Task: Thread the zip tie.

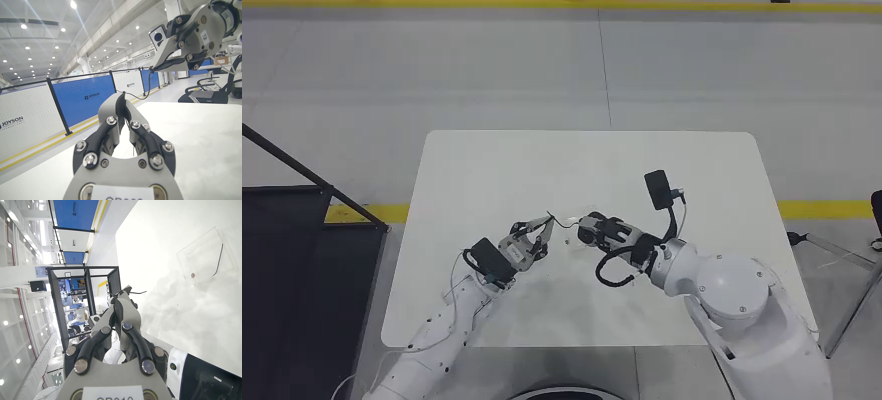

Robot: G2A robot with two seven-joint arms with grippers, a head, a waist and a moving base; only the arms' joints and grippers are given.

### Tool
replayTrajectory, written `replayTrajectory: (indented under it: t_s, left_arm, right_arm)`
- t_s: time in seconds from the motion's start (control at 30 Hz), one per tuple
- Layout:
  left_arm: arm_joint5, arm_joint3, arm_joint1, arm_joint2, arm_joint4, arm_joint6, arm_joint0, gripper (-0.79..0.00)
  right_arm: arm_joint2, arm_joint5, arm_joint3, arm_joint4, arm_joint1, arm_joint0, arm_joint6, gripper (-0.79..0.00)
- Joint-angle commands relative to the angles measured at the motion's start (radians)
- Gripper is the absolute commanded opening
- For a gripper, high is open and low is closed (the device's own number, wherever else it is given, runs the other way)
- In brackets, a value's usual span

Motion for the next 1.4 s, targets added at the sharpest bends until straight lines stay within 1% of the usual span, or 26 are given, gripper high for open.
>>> replayTrajectory:
  t_s: [0.0, 0.03, 0.07, 0.1, 0.17, 0.2, 0.43, 0.53, 0.6, 0.67, 0.7, 0.73, 0.83, 1.03, 1.07, 1.1, 1.17, 1.37]
  left_arm:
    - [0.006, 0.001, -0.001, -0.003, -0.010, 0.004, 0.002, -0.785]
    - [0.007, 0.002, -0.001, -0.004, -0.013, 0.006, 0.002, -0.785]
    - [0.008, 0.001, -0.001, -0.007, -0.017, 0.011, 0.003, -0.785]
    - [0.011, 0.002, -0.001, -0.009, -0.022, 0.015, 0.005, -0.785]
    - [0.012, 0.001, -0.001, -0.012, -0.026, 0.019, 0.007, -0.785]
    - [0.013, 0.000, -0.002, -0.014, -0.029, 0.020, 0.008, -0.785]
    - [0.031, -0.014, -0.006, -0.016, -0.054, 0.025, 0.015, -0.785]
    - [0.050, -0.022, -0.010, -0.010, -0.062, 0.023, 0.016, -0.785]
    - [0.084, -0.025, -0.014, -0.003, -0.058, 0.018, 0.016, -0.785]
    - [0.104, -0.026, -0.019, 0.010, -0.048, 0.011, 0.013, -0.785]
    - [0.112, -0.024, -0.021, 0.015, -0.044, 0.006, 0.010, -0.785]
    - [0.123, -0.022, -0.023, 0.020, -0.041, 0.002, 0.007, -0.785]
    - [0.144, -0.015, -0.028, 0.031, -0.035, -0.002, 0.000, -0.785]
    - [0.144, -0.015, -0.028, 0.031, -0.035, -0.002, 0.000, -0.785]
    - [0.144, -0.015, -0.028, 0.031, -0.035, -0.002, 0.000, -0.785]
    - [0.144, -0.015, -0.028, 0.031, -0.035, -0.002, 0.000, -0.785]
    - [0.144, -0.015, -0.028, 0.031, -0.035, -0.002, 0.000, -0.785]
    - [0.144, -0.015, -0.028, 0.031, -0.035, -0.002, 0.000, -0.785]
  right_arm:
    - [-0.004, 0.019, 0.001, -0.012, 0.001, 0.003, 0.005, -0.785]
    - [-0.005, 0.028, 0.000, -0.014, 0.001, 0.007, 0.009, -0.763]
    - [-0.005, 0.032, -0.001, -0.013, 0.001, 0.009, 0.012, -0.696]
    - [-0.005, 0.036, 0.000, -0.013, 0.002, 0.012, 0.016, -0.579]
    - [-0.007, 0.042, 0.001, -0.016, 0.002, 0.016, 0.022, -0.477]
    - [-0.008, 0.045, 0.002, -0.018, 0.003, 0.017, 0.025, -0.449]
    - [-0.015, 0.052, -0.009, -0.028, 0.005, 0.011, 0.038, -0.366]
    - [-0.002, 0.025, -0.009, 0.000, 0.005, 0.001, 0.042, -0.388]
    - [0.005, -0.013, -0.007, 0.033, 0.002, -0.012, 0.029, -0.379]
    - [0.009, -0.059, -0.006, 0.059, -0.001, -0.028, 0.005, -0.191]
    - [0.008, -0.065, -0.005, 0.056, -0.002, -0.033, -0.007, -0.080]
    - [0.008, -0.065, -0.005, 0.056, -0.002, -0.033, -0.007, 0.000]
    - [0.008, -0.065, -0.005, 0.056, -0.002, -0.033, -0.007, 0.000]
    - [0.007, -0.070, -0.004, 0.056, -0.002, -0.036, -0.010, 0.000]
    - [0.003, -0.092, -0.005, 0.052, -0.002, -0.044, -0.016, -0.065]
    - [-0.001, -0.110, -0.004, 0.052, -0.002, -0.050, -0.015, -0.456]
    - [-0.008, -0.123, 0.001, 0.045, -0.002, -0.054, -0.014, -0.785]
    - [-0.034, -0.123, 0.022, 0.047, -0.009, -0.030, -0.023, -0.785]
